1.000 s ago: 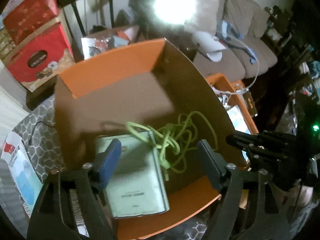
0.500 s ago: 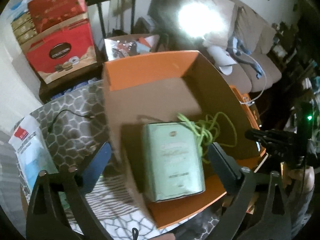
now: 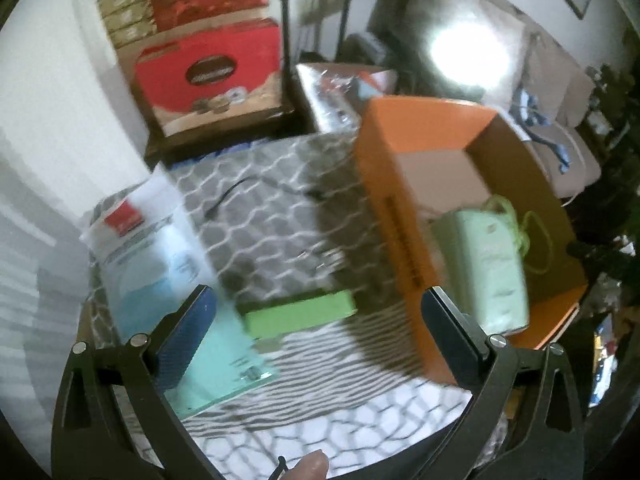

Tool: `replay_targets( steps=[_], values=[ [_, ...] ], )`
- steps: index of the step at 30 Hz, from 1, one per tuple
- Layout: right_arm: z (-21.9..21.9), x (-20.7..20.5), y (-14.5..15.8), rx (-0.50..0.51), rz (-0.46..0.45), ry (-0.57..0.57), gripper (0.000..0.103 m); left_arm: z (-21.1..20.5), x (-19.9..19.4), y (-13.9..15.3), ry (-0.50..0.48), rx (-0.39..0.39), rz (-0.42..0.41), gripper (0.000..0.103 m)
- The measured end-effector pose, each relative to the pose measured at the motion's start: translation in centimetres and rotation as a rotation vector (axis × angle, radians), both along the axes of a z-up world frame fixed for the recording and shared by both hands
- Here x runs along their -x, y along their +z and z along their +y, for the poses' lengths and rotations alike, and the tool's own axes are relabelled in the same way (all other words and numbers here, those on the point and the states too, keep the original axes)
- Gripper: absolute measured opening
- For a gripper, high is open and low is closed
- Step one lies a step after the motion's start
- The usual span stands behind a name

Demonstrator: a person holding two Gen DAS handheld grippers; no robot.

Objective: Organize objects
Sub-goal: 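Move the left tool out of the box to the green power bank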

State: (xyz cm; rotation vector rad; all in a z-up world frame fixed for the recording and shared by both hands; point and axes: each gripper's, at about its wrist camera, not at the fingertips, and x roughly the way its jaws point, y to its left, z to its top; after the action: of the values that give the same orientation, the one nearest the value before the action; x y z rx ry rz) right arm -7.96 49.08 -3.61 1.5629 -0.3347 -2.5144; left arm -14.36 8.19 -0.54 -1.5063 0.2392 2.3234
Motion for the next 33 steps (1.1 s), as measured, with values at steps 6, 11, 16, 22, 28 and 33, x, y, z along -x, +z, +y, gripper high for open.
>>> replay_targets(
  steps=[6,11,16,22,28,33],
  values=[
    [0.0,-0.1,0.0,-0.001,-0.001,-0.003,0.01,-3.2,0.2,-3.1,0.057,-0.009,-0.071,0.102],
    [0.1,-0.2,0.0,0.0,-0.003,-0.006,0.01,-3.3,0.1,-4.8,0.05,-0.017,-0.104,0.102],
    [0.1,-0.1,0.0,0.002,-0.004,-0.009,0.01,-2.4,0.1,-6.3,0.01,0.01,-0.11,0.102],
    [0.0,0.0,0.0,0.003,-0.005,-0.01,0.01,-3.1,1.3,-8.0,0.064,0.024,-0.168,0.102],
    [0.0,0.0,0.0,0.0,-0.005,-0.01,0.01,-2.6,2.0,-8.4,0.065,-0.034,-0.215,0.102],
    [0.0,0.0,0.1,0.001,-0.005,-0.01,0.01,-1.0,2.4,-9.2,0.068,0.008,-0.25,0.102]
  ],
)
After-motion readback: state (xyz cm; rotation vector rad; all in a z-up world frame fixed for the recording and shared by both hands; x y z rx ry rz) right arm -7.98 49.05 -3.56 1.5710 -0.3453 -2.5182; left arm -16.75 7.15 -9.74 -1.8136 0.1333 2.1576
